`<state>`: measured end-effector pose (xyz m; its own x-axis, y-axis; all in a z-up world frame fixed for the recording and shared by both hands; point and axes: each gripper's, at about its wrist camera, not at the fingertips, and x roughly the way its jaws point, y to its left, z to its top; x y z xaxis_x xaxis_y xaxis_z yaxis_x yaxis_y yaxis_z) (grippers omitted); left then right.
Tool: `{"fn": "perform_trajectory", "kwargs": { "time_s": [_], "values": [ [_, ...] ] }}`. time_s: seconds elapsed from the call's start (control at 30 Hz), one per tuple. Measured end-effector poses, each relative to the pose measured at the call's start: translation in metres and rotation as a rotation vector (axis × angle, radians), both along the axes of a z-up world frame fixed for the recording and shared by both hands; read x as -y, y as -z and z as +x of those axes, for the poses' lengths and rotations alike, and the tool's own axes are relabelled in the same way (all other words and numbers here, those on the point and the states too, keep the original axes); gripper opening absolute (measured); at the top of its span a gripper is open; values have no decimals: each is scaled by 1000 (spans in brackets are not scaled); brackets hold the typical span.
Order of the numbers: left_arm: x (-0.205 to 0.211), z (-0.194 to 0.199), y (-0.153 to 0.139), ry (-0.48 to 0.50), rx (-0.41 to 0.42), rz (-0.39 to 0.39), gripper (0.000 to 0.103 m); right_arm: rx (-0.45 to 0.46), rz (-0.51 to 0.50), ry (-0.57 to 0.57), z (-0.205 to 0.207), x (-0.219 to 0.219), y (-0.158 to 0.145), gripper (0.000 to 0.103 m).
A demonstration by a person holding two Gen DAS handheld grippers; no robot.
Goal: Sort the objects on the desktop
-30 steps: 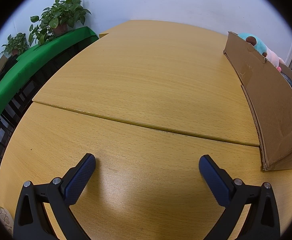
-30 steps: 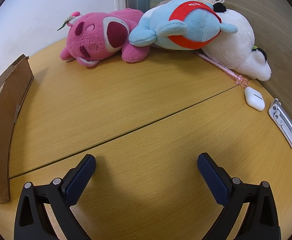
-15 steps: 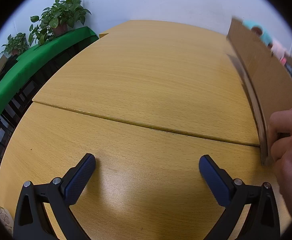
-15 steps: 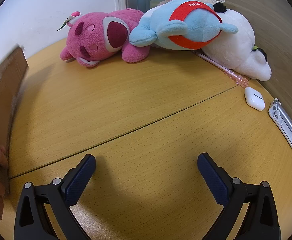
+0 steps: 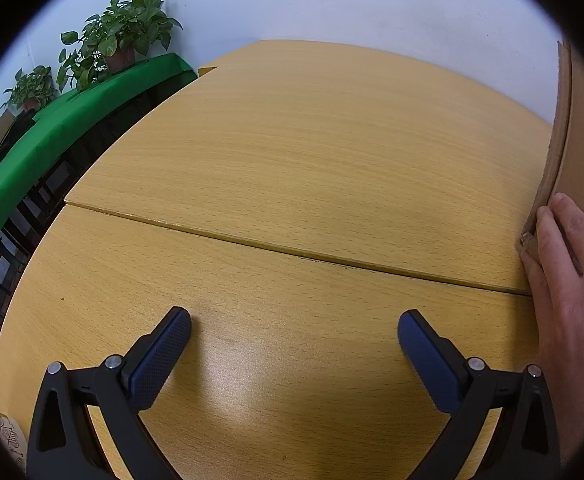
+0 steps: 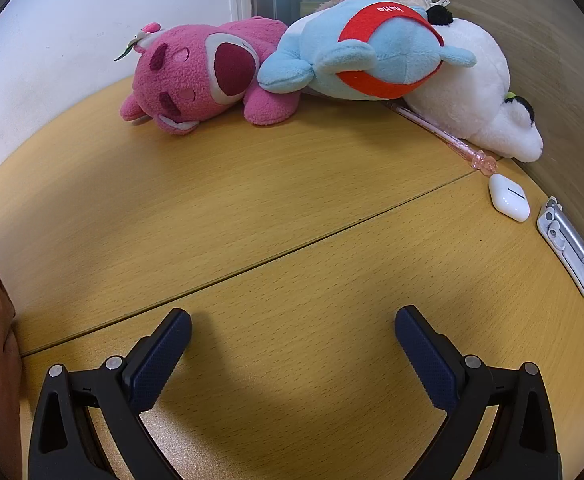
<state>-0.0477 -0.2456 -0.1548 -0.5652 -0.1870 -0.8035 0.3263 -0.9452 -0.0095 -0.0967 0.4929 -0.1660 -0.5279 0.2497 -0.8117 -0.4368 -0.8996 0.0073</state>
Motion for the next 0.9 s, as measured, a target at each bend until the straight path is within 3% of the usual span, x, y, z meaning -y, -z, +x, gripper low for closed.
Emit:
{"fn": "perform_trajectory", "kwargs": {
  "time_s": [0.9],
  "values": [
    [-1, 0, 1, -10, 0, 0, 103, 2, 1, 1, 2, 1, -4, 103]
  ]
}}
